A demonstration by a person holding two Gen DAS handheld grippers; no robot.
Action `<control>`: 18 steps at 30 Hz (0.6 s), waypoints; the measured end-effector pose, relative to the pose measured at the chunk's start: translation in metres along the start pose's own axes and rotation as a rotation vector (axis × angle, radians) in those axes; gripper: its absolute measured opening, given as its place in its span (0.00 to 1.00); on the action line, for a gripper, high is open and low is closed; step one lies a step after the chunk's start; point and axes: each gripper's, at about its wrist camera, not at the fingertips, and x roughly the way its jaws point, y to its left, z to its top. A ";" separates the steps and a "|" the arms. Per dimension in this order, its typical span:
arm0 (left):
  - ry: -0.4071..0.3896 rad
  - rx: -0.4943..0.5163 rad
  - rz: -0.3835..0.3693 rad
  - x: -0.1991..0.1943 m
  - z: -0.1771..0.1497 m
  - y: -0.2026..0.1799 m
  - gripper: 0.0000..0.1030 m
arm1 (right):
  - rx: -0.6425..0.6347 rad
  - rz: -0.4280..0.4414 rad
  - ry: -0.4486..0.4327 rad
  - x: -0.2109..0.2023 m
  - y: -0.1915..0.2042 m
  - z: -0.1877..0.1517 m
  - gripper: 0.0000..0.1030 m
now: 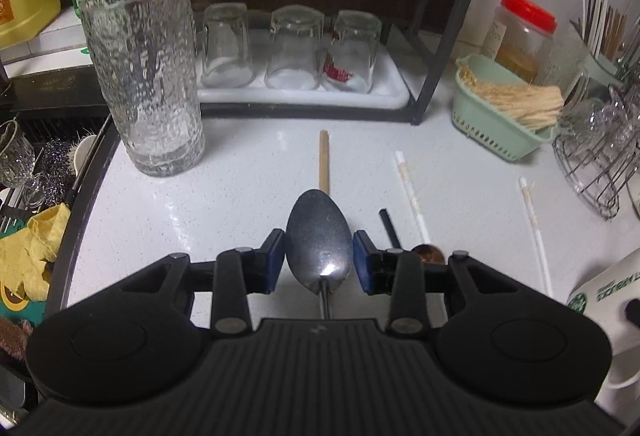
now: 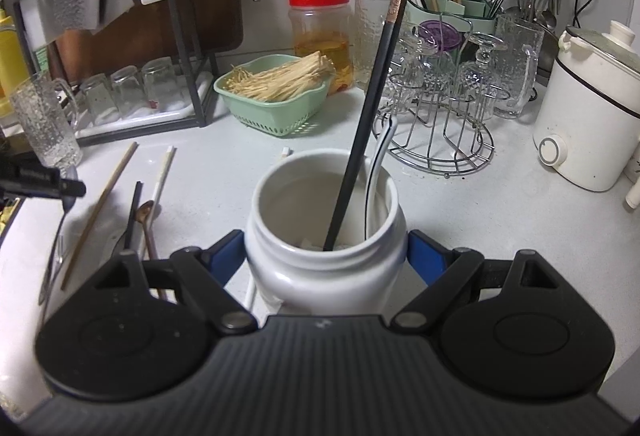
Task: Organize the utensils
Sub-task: 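Lift the metal spoon and carry it toward the white jar with left gripper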
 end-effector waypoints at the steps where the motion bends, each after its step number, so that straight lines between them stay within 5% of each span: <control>1: 0.000 0.001 0.002 -0.003 0.001 -0.003 0.41 | -0.002 0.004 0.001 0.000 0.000 0.000 0.87; 9: -0.041 -0.001 0.014 -0.021 0.005 -0.025 0.41 | -0.059 0.066 0.004 0.002 -0.006 0.002 0.87; 18: -0.097 -0.013 -0.069 -0.036 0.017 -0.055 0.41 | -0.096 0.109 -0.019 0.003 -0.011 0.001 0.87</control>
